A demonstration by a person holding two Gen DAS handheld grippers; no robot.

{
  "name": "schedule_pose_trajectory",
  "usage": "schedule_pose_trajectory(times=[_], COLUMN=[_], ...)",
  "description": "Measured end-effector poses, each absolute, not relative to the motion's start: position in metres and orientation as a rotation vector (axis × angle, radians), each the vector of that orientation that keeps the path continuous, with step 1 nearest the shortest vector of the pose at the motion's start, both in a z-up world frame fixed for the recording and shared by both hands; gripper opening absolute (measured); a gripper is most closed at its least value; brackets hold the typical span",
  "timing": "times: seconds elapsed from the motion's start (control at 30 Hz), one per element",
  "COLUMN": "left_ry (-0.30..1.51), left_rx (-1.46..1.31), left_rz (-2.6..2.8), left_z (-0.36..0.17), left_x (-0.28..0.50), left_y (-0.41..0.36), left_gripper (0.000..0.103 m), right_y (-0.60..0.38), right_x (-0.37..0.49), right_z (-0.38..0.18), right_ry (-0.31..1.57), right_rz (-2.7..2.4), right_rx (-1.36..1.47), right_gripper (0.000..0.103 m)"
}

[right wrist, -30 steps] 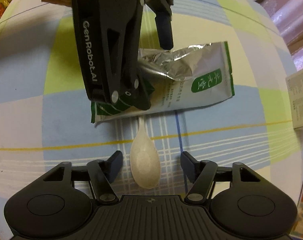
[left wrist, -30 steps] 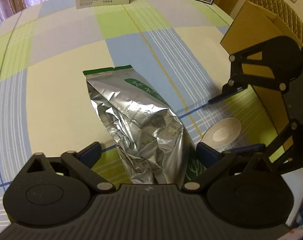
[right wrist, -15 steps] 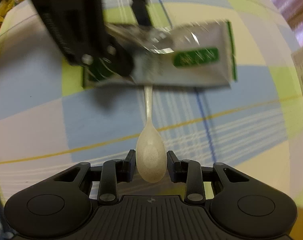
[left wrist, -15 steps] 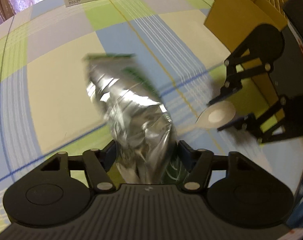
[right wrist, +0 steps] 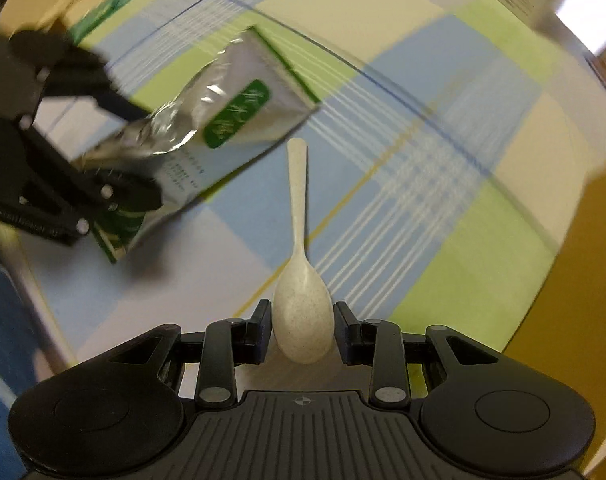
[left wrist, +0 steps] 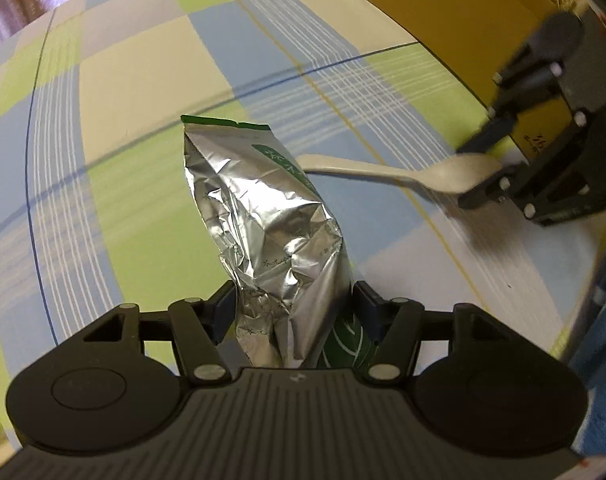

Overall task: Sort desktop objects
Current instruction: 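Lift the tea bag with the left tool while the right tool lifts the spoon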

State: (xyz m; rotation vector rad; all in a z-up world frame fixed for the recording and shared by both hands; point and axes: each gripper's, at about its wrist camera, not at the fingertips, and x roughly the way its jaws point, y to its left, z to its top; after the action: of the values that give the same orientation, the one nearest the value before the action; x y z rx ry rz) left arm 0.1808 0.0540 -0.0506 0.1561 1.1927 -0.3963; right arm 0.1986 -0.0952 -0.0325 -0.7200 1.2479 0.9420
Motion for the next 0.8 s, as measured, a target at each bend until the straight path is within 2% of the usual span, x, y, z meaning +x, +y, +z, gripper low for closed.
schedule_pose_trajectory(times=[0.07,0.2,0.27,0.33,0.47,0.67,0.77,0.8], left_ry=[1.191,1.176,1.163,1.148,1.133,1.122,1.12,1.121], left_rx=[0.136,0.105,0.102,0.113,0.12,0.095,0.072,0.067], left_rz=[-0.38,-0.341,-0.336,-0.336,-0.319,-0.311,-0.307,-0.301], left_z=[-0.05,-0.046,-0.043,-0.041,-0.042,-0.045,-0.047,-0.048], left_x=[0.172,0.164,0.161,0.159,0.158,0.165,0.17,0.172], left_y=[0.056,0.059,0.058,0.057,0.058,0.06,0.06,0.06], left_gripper=[0.068,0.08,0.086,0.087,0.091,0.092,0.094,0.094], right_y=[-0.098,-0.117,-0.122,-0.128,-0.133,-0.134,-0.132,-0.133], right_x=[0.199,0.186,0.185,0.178,0.172,0.163,0.155,0.155], right_z=[-0.04,-0.049,-0.052,-0.052,-0.06,-0.059,-0.059,-0.059], right_ry=[1.262,1.253,1.214,1.164,1.107,1.048,1.015,1.008], right_rz=[0.911,0.887,0.89,0.886,0.915,0.932,0.945,0.942], right_rx=[-0.642,-0.531,-0.516,-0.533,-0.529,-0.518,-0.536,-0.533], right_gripper=[0.03,0.032,0.04,0.054,0.055,0.053,0.038,0.03])
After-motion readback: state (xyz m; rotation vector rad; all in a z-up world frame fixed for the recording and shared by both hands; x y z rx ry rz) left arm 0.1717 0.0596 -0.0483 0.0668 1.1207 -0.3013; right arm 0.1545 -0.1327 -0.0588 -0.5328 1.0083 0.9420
